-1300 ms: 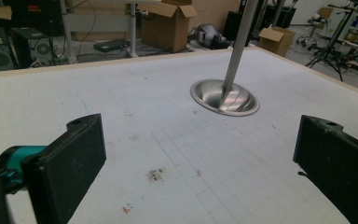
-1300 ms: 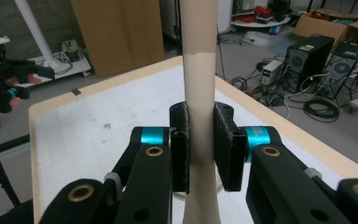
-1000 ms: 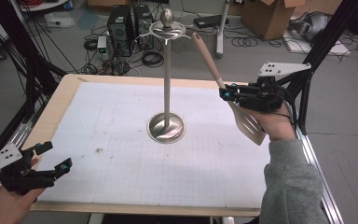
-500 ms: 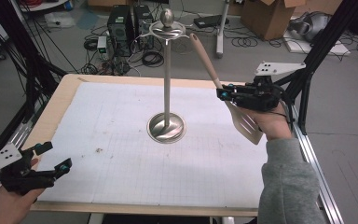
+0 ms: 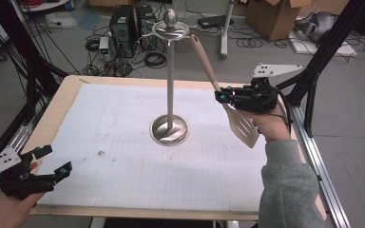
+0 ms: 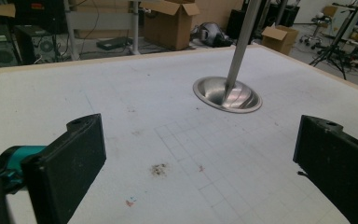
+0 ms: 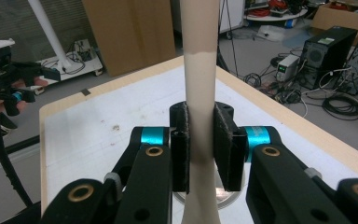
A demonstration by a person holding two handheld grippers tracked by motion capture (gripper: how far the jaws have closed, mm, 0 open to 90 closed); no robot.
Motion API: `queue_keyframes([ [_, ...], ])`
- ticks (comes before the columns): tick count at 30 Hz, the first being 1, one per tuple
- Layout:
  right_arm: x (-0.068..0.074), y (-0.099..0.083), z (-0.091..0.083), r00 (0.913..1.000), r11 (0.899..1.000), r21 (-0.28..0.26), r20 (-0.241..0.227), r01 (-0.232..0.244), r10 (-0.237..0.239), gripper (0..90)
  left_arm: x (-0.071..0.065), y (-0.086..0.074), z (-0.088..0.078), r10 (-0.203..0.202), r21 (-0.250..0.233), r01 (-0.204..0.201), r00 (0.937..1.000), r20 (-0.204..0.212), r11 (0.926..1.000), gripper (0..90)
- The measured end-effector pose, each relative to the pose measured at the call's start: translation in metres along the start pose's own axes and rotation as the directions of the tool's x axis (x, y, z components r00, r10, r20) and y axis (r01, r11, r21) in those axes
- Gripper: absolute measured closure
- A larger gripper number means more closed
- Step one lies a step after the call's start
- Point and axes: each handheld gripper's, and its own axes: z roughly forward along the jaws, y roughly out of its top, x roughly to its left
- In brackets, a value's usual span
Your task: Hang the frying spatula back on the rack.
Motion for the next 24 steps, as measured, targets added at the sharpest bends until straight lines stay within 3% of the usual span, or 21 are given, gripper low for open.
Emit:
queue_keyframes([
  [24, 0.001, -0.002, 0.026, 1.0, 0.999, 0.041, -0.008, -0.001, 0.002, 78.2, -0.001, 0.0, -0.004, 0.007, -0.017, -0.007, 0.9998, -0.016, 0.9998, 2.8],
])
